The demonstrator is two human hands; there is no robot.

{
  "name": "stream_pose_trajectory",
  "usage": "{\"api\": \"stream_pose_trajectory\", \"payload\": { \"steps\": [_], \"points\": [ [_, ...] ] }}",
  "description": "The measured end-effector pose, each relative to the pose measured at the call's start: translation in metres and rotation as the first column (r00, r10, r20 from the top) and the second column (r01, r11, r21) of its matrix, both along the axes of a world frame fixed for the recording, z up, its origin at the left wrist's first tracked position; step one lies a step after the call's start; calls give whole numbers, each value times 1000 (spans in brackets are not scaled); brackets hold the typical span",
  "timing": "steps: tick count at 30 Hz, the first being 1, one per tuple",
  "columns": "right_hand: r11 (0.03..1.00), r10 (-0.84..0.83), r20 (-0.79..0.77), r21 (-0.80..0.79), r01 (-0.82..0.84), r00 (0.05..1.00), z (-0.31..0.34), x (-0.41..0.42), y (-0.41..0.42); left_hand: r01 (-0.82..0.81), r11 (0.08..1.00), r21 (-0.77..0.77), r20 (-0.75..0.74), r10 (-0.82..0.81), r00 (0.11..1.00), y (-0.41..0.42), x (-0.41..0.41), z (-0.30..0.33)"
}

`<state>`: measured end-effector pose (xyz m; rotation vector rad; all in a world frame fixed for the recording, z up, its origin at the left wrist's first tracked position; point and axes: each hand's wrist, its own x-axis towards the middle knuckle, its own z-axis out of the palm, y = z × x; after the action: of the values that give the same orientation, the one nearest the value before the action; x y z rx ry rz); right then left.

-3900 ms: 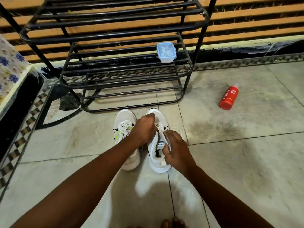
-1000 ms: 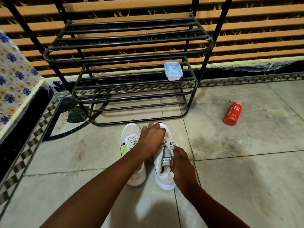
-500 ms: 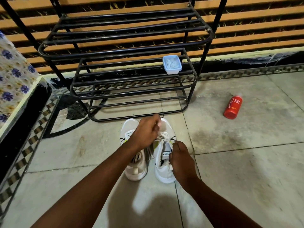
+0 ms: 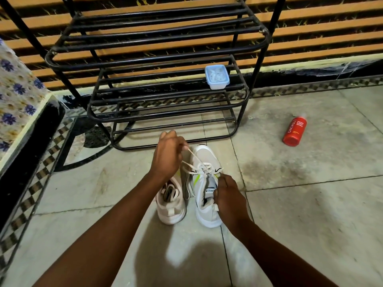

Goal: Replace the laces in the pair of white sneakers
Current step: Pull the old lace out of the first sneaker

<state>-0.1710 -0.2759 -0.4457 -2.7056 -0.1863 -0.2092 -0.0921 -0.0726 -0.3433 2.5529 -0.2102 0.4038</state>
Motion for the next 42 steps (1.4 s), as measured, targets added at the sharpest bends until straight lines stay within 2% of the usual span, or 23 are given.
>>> {"api": "stream_pose_trajectory", "payload": {
  "steps": [2, 4, 6, 7, 9, 10, 13, 15, 17, 21, 26, 30, 33, 35, 38, 42],
  "points": [
    [1000, 2, 4, 9, -2, 1000, 2, -1, 1, -104, 993, -57, -12, 103, 995, -4, -4, -1],
    [1000, 3, 2, 16, -3, 1000, 2, -1, 1, -145, 966, -213, -95, 128, 987, -12, -11, -2],
    [1000, 5, -4, 0, -5, 1000, 0, -1, 0, -114, 871, -478, -228, 3, 974, -26, -17, -1],
    [1000, 5, -11, -7, -5, 1000, 1, -2, 0, -120, 826, -551, -263, -36, 964, -32, -20, -2],
    [1000, 1, -35, -18, -2, 999, 4, -2, 0, -123, 797, -591, -316, -89, 945, -40, -26, -2],
    [1000, -1, -47, -22, 0, 999, 5, -3, 1, -76, 829, -554, -314, -123, 941, -40, -27, -5],
    [1000, -9, -72, -20, 8, 997, 6, -3, 3, 108, 948, -299, -315, -205, 927, -35, -24, -13],
    [1000, -20, -91, -18, 18, 996, 6, -3, 3, 246, 966, -75, -344, -257, 903, -37, -21, -18],
    [999, -26, -114, -28, 23, 993, 7, -2, 4, 318, 940, 128, -386, -248, 888, -43, -22, -20],
    [1000, -28, -149, -18, 25, 988, 9, -2, 3, 298, 939, 170, -365, -221, 905, -51, -22, -23],
    [1000, -5, -184, 1, 5, 983, 14, -3, 5, 308, 940, 144, -468, -210, 859, -49, -14, -29],
    [1000, 25, -161, 12, -24, 987, 13, -2, 6, 284, 956, 68, -452, -225, 863, -49, -14, -38],
    [999, 38, -145, 27, -35, 989, 11, -1, 7, 265, 962, 73, -408, -213, 888, -47, -18, -48],
    [999, 42, -125, 33, -38, 991, 9, -1, 7, 243, 966, 93, -358, -195, 913, -45, -20, -50],
    [998, 39, -98, 44, -35, 994, 6, 0, 6, 101, 986, 132, -278, -61, 959, -32, -20, -52],
    [983, 91, 25, 160, -94, 996, 11, 3, 1, 59, 945, 323, -331, 54, 942, -11, -10, -53]
  ]
}}
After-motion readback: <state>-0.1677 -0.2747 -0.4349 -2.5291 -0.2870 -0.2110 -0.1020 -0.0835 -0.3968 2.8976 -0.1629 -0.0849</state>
